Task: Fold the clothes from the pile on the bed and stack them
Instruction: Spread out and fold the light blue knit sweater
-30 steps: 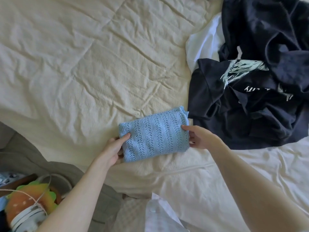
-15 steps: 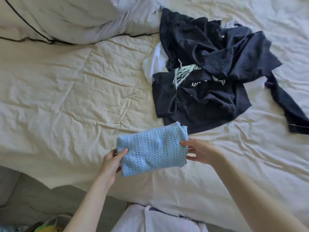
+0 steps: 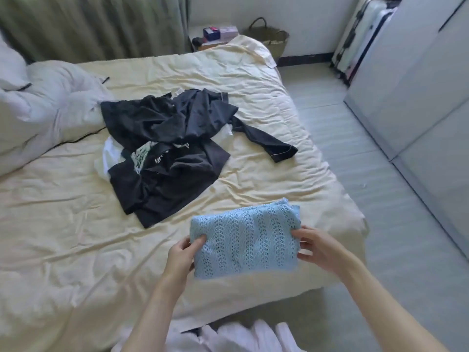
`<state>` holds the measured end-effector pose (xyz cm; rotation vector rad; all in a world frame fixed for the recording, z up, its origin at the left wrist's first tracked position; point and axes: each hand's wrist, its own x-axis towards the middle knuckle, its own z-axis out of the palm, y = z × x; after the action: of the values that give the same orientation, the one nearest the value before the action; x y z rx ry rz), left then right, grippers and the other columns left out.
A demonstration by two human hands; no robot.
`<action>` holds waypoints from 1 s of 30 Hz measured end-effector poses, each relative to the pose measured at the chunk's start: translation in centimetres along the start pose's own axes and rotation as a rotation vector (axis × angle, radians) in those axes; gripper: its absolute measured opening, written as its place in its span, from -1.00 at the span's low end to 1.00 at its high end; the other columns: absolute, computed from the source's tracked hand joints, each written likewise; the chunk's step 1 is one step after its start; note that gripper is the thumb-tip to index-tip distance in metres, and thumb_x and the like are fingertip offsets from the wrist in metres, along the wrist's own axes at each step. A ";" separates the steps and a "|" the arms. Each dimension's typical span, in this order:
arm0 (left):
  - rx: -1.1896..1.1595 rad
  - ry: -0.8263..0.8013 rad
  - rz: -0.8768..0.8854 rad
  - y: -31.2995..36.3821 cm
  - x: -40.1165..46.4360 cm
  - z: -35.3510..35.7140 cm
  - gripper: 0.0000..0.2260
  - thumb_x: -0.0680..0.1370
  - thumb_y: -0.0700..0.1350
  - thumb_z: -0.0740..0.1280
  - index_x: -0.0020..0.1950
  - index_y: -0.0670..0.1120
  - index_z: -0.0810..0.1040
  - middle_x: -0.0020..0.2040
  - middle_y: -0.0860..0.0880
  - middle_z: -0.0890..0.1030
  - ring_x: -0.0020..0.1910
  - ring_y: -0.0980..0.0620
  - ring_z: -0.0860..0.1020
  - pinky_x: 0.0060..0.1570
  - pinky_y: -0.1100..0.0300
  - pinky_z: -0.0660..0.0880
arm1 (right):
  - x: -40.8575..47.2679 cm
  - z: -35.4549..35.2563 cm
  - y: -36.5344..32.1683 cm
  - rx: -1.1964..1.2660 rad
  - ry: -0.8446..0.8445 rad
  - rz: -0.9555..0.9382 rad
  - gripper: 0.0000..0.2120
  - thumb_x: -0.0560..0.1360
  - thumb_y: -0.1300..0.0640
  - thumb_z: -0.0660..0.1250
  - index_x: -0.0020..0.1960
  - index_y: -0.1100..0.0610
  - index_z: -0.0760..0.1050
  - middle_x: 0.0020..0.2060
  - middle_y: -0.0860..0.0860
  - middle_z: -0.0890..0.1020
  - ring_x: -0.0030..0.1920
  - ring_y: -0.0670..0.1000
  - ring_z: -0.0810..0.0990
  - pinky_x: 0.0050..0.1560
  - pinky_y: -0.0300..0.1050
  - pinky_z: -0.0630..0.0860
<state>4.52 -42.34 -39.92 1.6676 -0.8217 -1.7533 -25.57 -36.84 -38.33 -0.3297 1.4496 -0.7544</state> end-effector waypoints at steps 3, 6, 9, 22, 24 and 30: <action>0.081 -0.149 0.009 0.5 -2.0 8.0 -0.90 0.52 -0.14 0.36 0.01 -0.09 0.59 -0.10 -0.03 0.68 -0.13 0.01 0.62 -0.12 0.09 0.53 | -5.2 -7.7 1.4 0.117 0.147 -0.054 -0.89 0.48 0.21 0.33 -0.04 0.07 0.58 -0.32 -0.04 0.66 -0.34 -0.11 0.63 -0.30 -0.19 0.52; 0.148 -0.271 0.025 1.0 -3.3 14.8 -0.91 0.52 -0.13 0.37 0.00 -0.07 0.60 -0.12 0.01 0.70 -0.13 0.05 0.64 -0.16 0.11 0.53 | -9.3 -13.3 2.8 0.231 0.254 -0.100 -0.90 0.47 0.21 0.32 -0.06 0.05 0.56 -0.35 -0.06 0.65 -0.38 -0.13 0.62 -0.37 -0.24 0.51; 0.211 -0.347 0.032 1.1 -4.4 20.5 -0.93 0.52 -0.13 0.37 -0.02 -0.05 0.60 -0.14 0.02 0.69 -0.12 0.04 0.63 -0.13 0.09 0.53 | -12.4 -17.6 4.0 0.318 0.339 -0.146 -0.89 0.47 0.19 0.33 -0.02 0.05 0.56 -0.33 -0.07 0.67 -0.36 -0.14 0.63 -0.25 -0.17 0.48; 0.336 -0.489 -0.065 -2.3 -5.0 42.6 -0.88 0.53 -0.11 0.36 0.03 -0.09 0.61 -0.13 -0.03 0.69 -0.21 0.05 0.63 -0.26 0.19 0.49 | -15.3 -36.2 4.1 0.425 0.552 -0.119 -0.94 0.48 0.19 0.32 -0.09 0.07 0.56 -0.40 -0.08 0.63 -0.32 -0.08 0.54 -0.23 -0.18 0.41; 0.338 -0.482 -0.067 -1.9 -4.4 46.6 -0.88 0.53 -0.12 0.35 0.03 -0.10 0.61 -0.13 -0.03 0.69 -0.24 0.07 0.63 -0.26 0.19 0.49 | -14.7 -39.6 2.3 0.412 0.573 -0.106 -0.94 0.48 0.20 0.32 -0.09 0.07 0.55 -0.40 -0.08 0.62 -0.31 -0.06 0.53 -0.22 -0.18 0.41; 0.367 -0.491 -0.061 -0.5 -3.4 56.7 -0.90 0.54 -0.13 0.34 0.01 -0.09 0.59 -0.15 -0.01 0.67 -0.29 0.15 0.62 -0.30 0.23 0.48 | -13.5 -49.1 -1.3 0.405 0.592 -0.110 -0.91 0.50 0.19 0.32 -0.01 0.08 0.56 -0.30 -0.03 0.63 -0.28 -0.05 0.55 -0.21 -0.17 0.43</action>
<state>-51.96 -36.94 -36.44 1.5003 -1.3945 -2.1990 -72.48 -17.70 -33.43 0.1449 1.7835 -1.2820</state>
